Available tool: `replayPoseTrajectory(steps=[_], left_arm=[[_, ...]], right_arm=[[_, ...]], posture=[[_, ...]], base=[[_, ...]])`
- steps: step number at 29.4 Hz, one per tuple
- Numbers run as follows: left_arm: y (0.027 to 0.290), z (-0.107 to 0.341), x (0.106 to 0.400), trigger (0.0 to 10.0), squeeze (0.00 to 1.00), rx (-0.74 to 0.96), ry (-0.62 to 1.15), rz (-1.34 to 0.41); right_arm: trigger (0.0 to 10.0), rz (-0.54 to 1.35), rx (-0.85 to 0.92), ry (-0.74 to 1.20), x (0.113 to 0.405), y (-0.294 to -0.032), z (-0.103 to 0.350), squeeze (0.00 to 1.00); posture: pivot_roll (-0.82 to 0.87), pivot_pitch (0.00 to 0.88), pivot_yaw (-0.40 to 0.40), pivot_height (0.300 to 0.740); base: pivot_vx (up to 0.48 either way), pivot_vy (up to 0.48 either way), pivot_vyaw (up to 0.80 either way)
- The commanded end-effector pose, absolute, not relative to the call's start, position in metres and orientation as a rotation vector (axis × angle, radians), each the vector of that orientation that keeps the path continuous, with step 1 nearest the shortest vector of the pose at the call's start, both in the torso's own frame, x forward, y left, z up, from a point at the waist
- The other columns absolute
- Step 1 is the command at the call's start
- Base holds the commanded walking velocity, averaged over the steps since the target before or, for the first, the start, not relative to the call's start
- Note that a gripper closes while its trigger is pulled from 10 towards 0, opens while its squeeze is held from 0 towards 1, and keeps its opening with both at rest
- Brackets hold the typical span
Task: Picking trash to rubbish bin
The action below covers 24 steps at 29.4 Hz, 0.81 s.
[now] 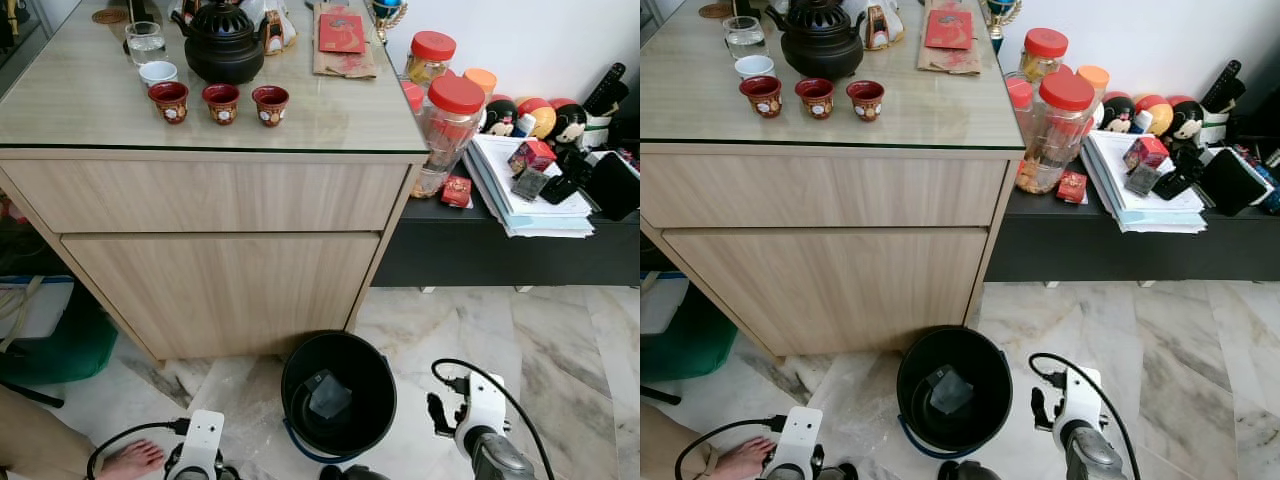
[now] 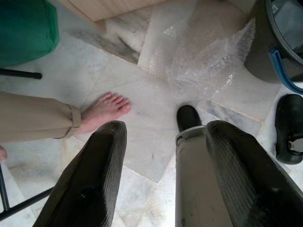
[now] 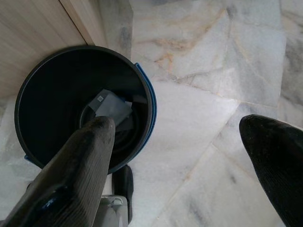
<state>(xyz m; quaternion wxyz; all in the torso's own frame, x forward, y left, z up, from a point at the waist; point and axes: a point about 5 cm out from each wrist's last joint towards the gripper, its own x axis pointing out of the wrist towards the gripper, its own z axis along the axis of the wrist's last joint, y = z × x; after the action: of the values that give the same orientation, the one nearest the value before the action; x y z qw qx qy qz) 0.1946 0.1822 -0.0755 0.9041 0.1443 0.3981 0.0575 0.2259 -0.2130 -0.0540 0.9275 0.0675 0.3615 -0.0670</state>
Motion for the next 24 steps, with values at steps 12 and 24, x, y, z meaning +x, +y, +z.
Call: replayPoseTrajectory(steps=[12,24], left_arm=[[0.1863,-0.0789,0.1882,10.0,0.0,0.322,0.857,0.114],[0.1884,-0.0789,0.1877,10.0,0.0,0.323,0.859,0.119]], right_arm=[[10.0,-0.172,0.145,0.749,0.2193,-0.2198,-0.0566,0.0],[10.0,-0.173,0.153,0.751,0.2181,-0.2189,-0.0576,0.0]], posture=[[0.09,0.12,-0.125,0.74],[0.09,0.149,-0.125,0.74]], base=[[0.0,0.0,0.0],[0.0,0.0,0.0]])
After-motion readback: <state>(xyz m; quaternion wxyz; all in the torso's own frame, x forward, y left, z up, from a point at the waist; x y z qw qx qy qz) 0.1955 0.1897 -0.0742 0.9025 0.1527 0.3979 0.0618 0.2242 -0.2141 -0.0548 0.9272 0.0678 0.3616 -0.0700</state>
